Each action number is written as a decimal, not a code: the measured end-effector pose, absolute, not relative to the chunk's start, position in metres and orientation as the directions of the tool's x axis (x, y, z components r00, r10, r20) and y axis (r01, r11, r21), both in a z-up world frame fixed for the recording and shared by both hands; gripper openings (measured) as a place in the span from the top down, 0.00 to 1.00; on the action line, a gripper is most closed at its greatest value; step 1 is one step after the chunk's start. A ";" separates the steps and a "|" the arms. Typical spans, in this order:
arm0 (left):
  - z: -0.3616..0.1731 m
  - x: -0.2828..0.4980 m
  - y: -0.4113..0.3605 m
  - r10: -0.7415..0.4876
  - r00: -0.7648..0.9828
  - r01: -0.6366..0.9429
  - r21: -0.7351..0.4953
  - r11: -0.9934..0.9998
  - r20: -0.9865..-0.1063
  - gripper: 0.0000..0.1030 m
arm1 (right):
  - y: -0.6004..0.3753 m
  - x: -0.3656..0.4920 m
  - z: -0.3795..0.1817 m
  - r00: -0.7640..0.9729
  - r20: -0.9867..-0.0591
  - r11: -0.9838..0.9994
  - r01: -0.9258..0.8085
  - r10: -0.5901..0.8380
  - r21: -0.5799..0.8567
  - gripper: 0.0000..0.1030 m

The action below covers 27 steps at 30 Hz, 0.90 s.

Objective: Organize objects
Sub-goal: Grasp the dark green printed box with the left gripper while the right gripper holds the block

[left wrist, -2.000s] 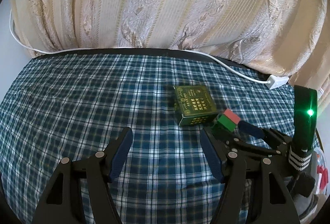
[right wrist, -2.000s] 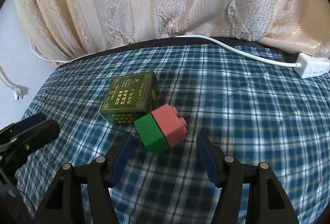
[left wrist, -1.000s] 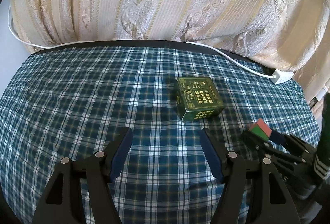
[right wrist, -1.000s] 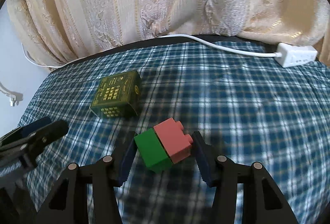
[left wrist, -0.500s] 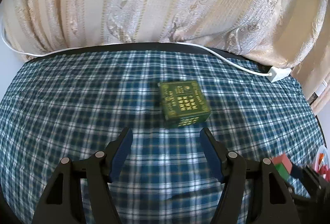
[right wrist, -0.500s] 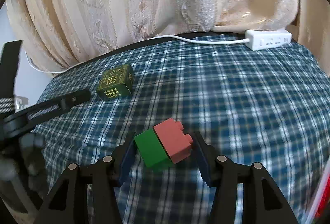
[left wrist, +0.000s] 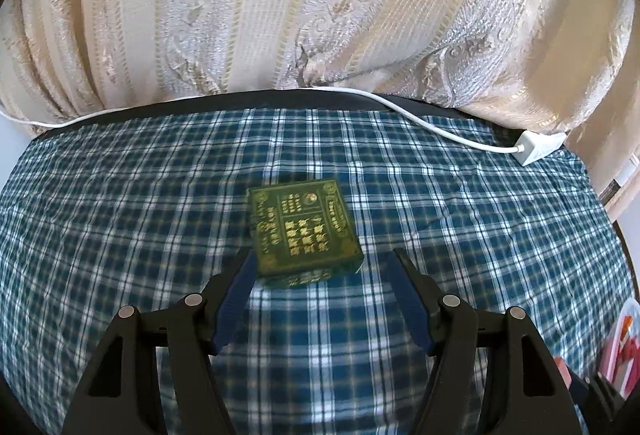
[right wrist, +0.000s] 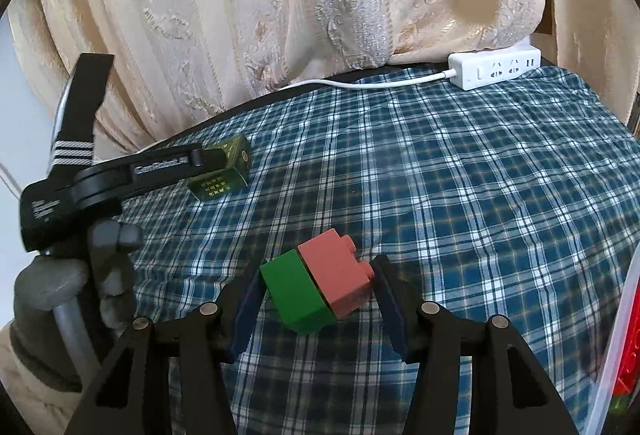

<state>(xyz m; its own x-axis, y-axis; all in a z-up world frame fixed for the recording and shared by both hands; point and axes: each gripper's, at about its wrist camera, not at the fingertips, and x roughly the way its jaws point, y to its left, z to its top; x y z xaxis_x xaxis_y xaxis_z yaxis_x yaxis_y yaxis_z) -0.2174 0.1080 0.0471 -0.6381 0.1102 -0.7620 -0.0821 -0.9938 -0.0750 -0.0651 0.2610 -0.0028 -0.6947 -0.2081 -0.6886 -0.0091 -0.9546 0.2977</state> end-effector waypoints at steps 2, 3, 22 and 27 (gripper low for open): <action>0.044 -0.223 0.112 0.096 -0.637 -0.079 -0.060 -0.995 -0.765 0.33 | 0.262 -0.064 -0.003 -0.700 -0.684 -0.956 -0.008 -0.206 0.295 0.45; 0.043 -0.225 0.113 0.091 -0.638 -0.076 -0.055 -0.996 -0.764 0.33 | 0.261 -0.064 -0.002 -0.702 -0.682 -0.956 -0.007 -0.204 0.293 0.45; 0.026 -0.248 0.102 0.030 -0.651 -0.019 -0.024 -1.000 -0.759 0.29 | 0.264 -0.064 -0.006 -0.698 -0.686 -0.955 -0.012 -0.205 0.297 0.45; 0.018 -0.251 0.096 0.026 -0.637 -0.005 -0.030 -1.000 -0.771 0.29 | 0.264 -0.065 -0.007 -0.695 -0.689 -0.954 -0.013 -0.206 0.299 0.45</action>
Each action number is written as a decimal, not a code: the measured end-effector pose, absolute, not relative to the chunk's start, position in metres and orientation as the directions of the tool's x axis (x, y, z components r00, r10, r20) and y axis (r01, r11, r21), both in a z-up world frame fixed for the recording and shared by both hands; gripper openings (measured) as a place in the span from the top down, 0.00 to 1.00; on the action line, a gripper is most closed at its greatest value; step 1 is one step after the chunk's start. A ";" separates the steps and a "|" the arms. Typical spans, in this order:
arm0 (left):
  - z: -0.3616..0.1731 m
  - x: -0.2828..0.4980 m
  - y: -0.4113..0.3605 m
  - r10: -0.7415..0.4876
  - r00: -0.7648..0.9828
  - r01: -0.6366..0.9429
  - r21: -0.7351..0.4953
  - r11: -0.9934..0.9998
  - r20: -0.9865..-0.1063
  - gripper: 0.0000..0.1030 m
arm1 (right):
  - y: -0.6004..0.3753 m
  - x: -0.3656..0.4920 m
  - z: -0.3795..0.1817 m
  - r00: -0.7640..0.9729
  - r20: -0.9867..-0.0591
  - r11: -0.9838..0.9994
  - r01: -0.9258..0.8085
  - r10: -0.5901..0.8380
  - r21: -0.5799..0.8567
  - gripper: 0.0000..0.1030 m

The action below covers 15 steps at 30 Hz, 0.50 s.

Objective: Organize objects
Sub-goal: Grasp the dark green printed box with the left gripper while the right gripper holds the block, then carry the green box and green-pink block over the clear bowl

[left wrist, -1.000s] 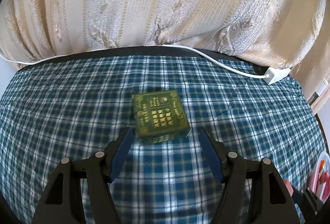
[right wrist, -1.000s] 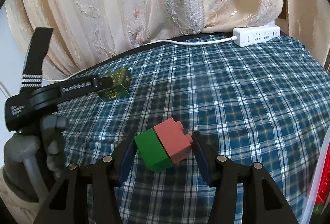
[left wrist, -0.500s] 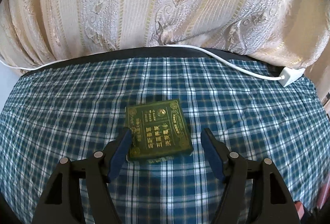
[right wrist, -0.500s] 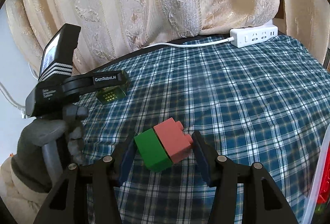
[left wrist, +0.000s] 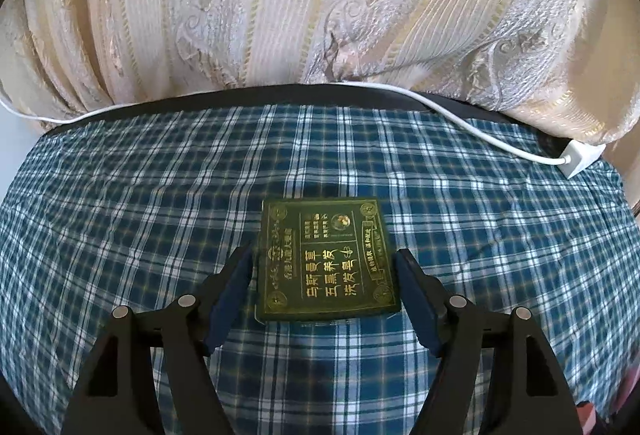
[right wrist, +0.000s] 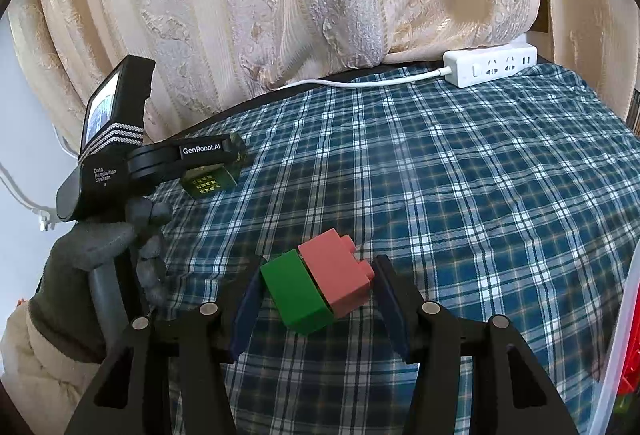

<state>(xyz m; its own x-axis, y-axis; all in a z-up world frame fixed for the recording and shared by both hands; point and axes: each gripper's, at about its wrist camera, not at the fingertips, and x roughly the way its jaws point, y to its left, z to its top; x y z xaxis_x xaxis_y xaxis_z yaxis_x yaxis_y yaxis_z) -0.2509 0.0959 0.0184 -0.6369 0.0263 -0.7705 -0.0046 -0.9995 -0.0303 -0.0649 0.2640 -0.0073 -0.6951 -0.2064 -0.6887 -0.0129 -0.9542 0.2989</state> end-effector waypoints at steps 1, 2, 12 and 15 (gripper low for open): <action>0.017 -0.252 0.096 0.028 -0.633 -0.005 -0.032 -0.999 -0.773 0.29 | 0.264 -0.065 -0.008 -0.695 -0.689 -0.954 -0.013 -0.206 0.299 0.45; 0.015 -0.252 0.096 0.029 -0.631 -0.006 -0.032 -0.999 -0.775 0.29 | 0.264 -0.065 -0.008 -0.695 -0.689 -0.954 -0.014 -0.205 0.299 0.45; 0.004 -0.256 0.097 0.036 -0.611 -0.023 -0.028 -0.999 -0.791 0.31 | 0.263 -0.067 -0.011 -0.685 -0.699 -0.957 -0.010 -0.205 0.290 0.45; 0.003 -0.256 0.097 0.031 -0.611 -0.026 -0.019 -0.999 -0.791 0.34 | 0.263 -0.067 -0.011 -0.683 -0.702 -0.959 -0.008 -0.203 0.284 0.45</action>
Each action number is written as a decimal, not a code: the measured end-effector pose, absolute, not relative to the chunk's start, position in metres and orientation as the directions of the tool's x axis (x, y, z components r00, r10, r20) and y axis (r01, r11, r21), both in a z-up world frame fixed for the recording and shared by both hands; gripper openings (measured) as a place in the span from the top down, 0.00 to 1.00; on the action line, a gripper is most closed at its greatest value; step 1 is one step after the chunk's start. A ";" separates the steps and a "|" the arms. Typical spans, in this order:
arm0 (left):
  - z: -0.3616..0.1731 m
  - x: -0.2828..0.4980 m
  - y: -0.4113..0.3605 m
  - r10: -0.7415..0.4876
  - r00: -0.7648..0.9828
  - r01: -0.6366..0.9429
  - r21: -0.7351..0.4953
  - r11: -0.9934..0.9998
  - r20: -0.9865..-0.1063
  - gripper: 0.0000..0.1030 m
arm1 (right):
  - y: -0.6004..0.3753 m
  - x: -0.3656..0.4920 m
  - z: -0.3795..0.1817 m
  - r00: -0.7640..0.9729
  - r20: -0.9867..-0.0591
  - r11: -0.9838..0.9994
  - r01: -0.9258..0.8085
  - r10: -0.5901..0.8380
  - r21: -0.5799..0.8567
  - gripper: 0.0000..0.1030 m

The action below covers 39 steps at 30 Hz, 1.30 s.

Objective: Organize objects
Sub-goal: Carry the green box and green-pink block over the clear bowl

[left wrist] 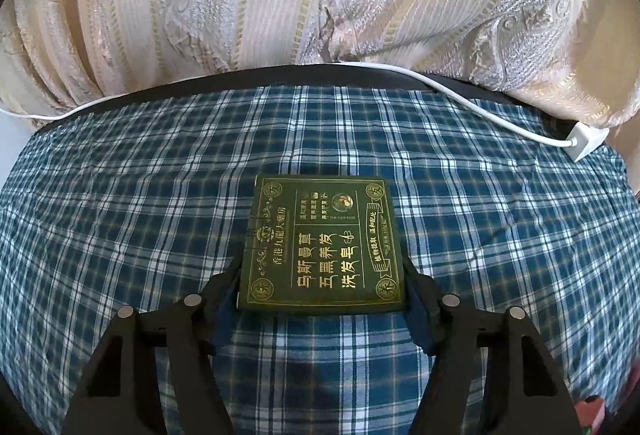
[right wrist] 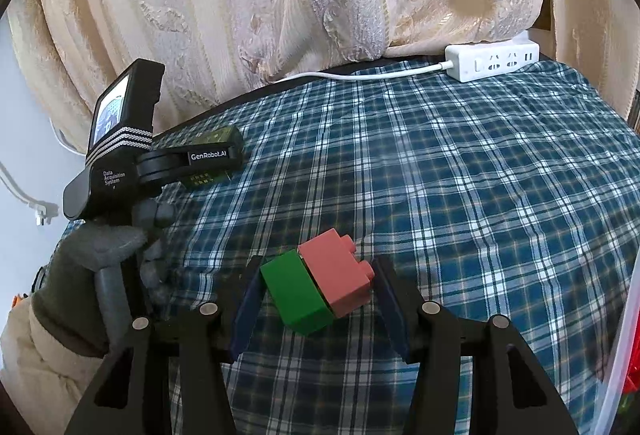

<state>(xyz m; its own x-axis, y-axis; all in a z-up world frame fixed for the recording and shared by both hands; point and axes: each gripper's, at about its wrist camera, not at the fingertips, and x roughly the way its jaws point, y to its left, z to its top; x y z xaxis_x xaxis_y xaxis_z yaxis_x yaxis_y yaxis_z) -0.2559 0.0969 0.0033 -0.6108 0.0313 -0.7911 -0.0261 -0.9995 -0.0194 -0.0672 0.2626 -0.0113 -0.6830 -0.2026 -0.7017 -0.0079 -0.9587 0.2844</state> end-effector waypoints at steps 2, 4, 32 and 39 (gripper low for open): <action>0.004 -0.256 0.097 0.030 -0.613 -0.027 -0.017 -0.999 -0.789 0.34 | 0.262 -0.067 -0.011 -0.686 -0.700 -0.959 -0.008 -0.200 0.283 0.45; 0.004 -0.257 0.098 0.024 -0.617 -0.026 -0.011 -1.000 -0.787 0.34 | 0.262 -0.067 -0.010 -0.688 -0.699 -0.960 -0.009 -0.197 0.280 0.45; 0.055 -0.198 0.121 0.060 -0.686 -0.084 -0.003 -0.996 -0.725 0.34 | 0.267 -0.067 -0.005 -0.719 -0.681 -0.969 -0.046 -0.137 0.244 0.45; 0.067 -0.175 0.126 0.082 -0.698 -0.106 -0.012 -0.994 -0.711 0.34 | 0.271 -0.066 -0.004 -0.727 -0.676 -0.969 -0.061 -0.122 0.240 0.45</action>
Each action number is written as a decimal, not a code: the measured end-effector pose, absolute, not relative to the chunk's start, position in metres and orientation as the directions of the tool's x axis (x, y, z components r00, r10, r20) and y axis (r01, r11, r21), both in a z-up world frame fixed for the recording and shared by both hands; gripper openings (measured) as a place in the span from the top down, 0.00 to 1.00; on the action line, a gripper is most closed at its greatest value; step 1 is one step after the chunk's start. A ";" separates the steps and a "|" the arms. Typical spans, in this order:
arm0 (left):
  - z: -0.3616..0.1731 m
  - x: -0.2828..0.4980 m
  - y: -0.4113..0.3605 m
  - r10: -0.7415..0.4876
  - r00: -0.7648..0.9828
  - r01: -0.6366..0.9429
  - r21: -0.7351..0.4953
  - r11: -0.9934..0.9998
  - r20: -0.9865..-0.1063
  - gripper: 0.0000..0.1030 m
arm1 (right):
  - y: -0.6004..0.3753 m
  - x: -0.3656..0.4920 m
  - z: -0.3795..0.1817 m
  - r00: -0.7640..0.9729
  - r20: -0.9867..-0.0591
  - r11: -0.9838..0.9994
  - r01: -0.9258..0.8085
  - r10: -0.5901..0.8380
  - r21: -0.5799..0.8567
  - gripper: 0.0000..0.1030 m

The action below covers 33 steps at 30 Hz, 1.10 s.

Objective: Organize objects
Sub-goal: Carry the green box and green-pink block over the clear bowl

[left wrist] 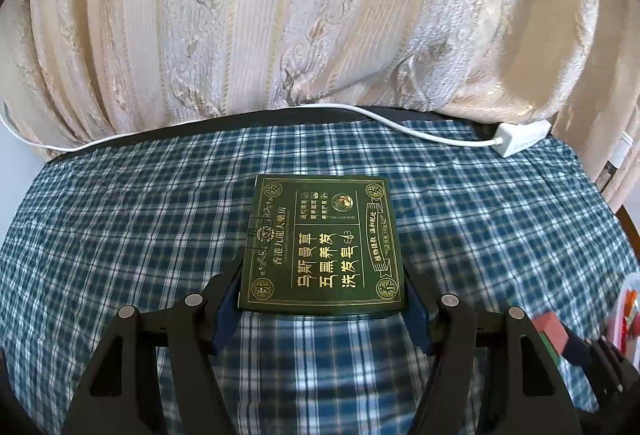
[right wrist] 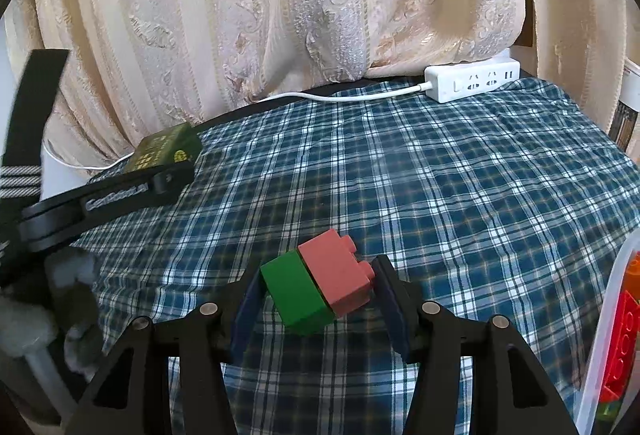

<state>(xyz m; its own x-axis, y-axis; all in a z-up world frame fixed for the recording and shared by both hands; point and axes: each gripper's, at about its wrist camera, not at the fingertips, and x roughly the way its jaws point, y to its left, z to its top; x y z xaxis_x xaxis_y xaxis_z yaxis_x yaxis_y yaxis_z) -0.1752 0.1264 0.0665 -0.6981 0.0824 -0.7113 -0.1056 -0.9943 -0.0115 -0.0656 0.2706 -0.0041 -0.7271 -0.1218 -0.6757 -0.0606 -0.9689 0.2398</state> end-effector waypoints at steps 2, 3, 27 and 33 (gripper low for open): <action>0.069 -0.169 0.128 0.087 -0.700 -0.110 -0.013 -0.994 -0.708 0.34 | 0.272 -0.065 -0.004 -0.730 -0.674 -0.969 -0.064 -0.118 0.239 0.45; 0.070 -0.165 0.129 0.089 -0.702 -0.113 -0.014 -0.994 -0.707 0.34 | 0.272 -0.065 -0.003 -0.731 -0.673 -0.969 -0.066 -0.116 0.239 0.45; 0.107 -0.090 0.158 0.147 -0.750 -0.197 0.005 -0.980 -0.645 0.34 | 0.306 -0.031 0.031 -0.823 -0.566 -0.946 -0.143 -0.050 0.292 0.45; 0.110 -0.079 0.177 0.185 -0.747 -0.244 0.004 -0.970 -0.639 0.34 | 0.322 0.000 0.046 -0.850 -0.525 -0.936 -0.153 -0.038 0.317 0.45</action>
